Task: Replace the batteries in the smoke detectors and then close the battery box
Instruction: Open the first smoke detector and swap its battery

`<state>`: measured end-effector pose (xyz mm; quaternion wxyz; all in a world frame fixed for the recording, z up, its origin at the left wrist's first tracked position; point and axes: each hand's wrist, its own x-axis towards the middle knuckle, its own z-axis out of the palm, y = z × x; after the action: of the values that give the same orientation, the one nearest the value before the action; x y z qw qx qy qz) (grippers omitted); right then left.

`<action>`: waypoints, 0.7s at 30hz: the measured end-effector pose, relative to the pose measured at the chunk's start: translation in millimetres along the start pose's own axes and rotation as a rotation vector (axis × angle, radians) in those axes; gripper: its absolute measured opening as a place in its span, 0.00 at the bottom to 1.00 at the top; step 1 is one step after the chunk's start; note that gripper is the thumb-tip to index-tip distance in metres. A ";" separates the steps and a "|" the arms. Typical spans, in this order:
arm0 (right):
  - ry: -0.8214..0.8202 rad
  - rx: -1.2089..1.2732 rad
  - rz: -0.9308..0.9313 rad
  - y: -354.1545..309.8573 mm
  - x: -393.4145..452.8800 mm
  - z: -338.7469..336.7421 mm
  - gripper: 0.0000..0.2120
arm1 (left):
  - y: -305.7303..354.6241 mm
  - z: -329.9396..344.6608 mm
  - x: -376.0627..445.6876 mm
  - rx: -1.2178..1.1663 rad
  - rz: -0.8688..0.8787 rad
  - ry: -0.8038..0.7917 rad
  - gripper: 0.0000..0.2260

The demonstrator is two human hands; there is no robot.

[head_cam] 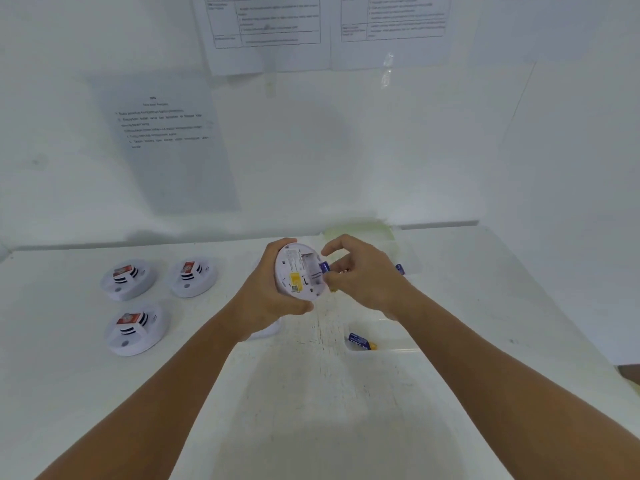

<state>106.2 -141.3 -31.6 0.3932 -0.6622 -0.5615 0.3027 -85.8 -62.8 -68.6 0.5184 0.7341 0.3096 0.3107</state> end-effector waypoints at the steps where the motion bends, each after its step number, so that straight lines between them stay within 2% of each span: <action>1: -0.013 0.007 0.034 3.2 -4.8 -5.4 0.13 | -0.4 1.2 0.7 -0.003 0.000 0.008 0.43; 6: -0.152 -0.173 0.197 30.1 -24.8 -22.2 0.10 | 0.1 12.0 5.9 -0.046 0.004 0.020 0.43; 11: -0.215 -0.404 0.196 46.0 -30.5 -16.4 0.11 | 2.0 20.0 14.7 -0.028 0.019 0.038 0.44; 17: -0.056 -0.352 0.067 38.8 -19.8 -36.7 0.04 | 6.5 17.2 23.7 0.014 0.025 0.061 0.45; 21: 0.065 -0.303 0.042 32.8 6.3 -54.8 0.05 | 11.4 12.5 30.3 0.042 0.030 0.077 0.45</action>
<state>170.2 -147.0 -31.9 0.3004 -0.7351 -0.5737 0.2009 -55.9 -49.4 -57.0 0.4859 0.7368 0.3248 0.3398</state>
